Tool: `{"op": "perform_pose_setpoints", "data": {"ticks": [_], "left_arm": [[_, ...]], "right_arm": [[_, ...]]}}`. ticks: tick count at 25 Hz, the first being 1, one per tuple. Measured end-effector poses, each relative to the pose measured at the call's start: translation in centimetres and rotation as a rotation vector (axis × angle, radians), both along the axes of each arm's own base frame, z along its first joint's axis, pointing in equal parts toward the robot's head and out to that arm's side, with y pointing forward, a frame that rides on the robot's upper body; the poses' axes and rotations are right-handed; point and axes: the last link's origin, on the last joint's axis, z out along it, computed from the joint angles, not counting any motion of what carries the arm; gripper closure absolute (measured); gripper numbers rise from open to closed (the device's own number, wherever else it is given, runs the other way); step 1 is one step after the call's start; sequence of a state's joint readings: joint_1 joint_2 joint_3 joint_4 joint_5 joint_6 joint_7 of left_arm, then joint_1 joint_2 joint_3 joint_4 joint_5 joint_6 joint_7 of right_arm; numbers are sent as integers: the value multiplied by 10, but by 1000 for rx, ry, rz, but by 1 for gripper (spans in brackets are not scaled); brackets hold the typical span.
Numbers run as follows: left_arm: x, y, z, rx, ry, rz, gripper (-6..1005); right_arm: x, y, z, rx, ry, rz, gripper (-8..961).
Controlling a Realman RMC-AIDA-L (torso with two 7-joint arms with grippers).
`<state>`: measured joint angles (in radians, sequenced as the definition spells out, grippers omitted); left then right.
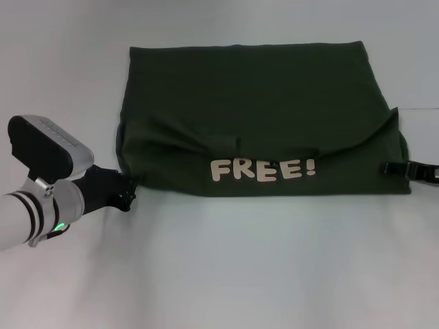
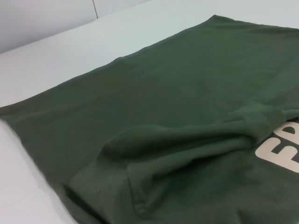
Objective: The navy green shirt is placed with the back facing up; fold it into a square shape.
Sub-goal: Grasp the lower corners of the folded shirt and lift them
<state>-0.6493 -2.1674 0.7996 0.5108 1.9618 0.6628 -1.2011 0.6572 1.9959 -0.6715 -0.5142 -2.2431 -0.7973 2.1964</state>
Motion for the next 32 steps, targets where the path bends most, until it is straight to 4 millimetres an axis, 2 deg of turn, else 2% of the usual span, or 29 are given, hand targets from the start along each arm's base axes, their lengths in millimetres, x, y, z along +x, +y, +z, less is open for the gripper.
{"op": "perform_pose_setpoints", "data": {"ticks": [12, 17, 20, 26, 32], "left_arm": [[1, 1, 0, 1, -3, -2, 961], [5, 2, 2, 2, -25, 1, 962], [7, 2, 3, -1, -45, -2, 962], [9, -5, 14, -11, -150, 28, 961], [4, -27, 24, -61, -283, 77, 961]], "right_arm": [[0, -4, -7, -9, 15, -2, 419], [0, -6, -6, -24, 6, 25, 618], [0, -6, -3, -24, 3, 30, 840], [5, -13, 5, -18, 2, 43, 879], [11, -28, 14, -27, 43, 87, 911]]}}
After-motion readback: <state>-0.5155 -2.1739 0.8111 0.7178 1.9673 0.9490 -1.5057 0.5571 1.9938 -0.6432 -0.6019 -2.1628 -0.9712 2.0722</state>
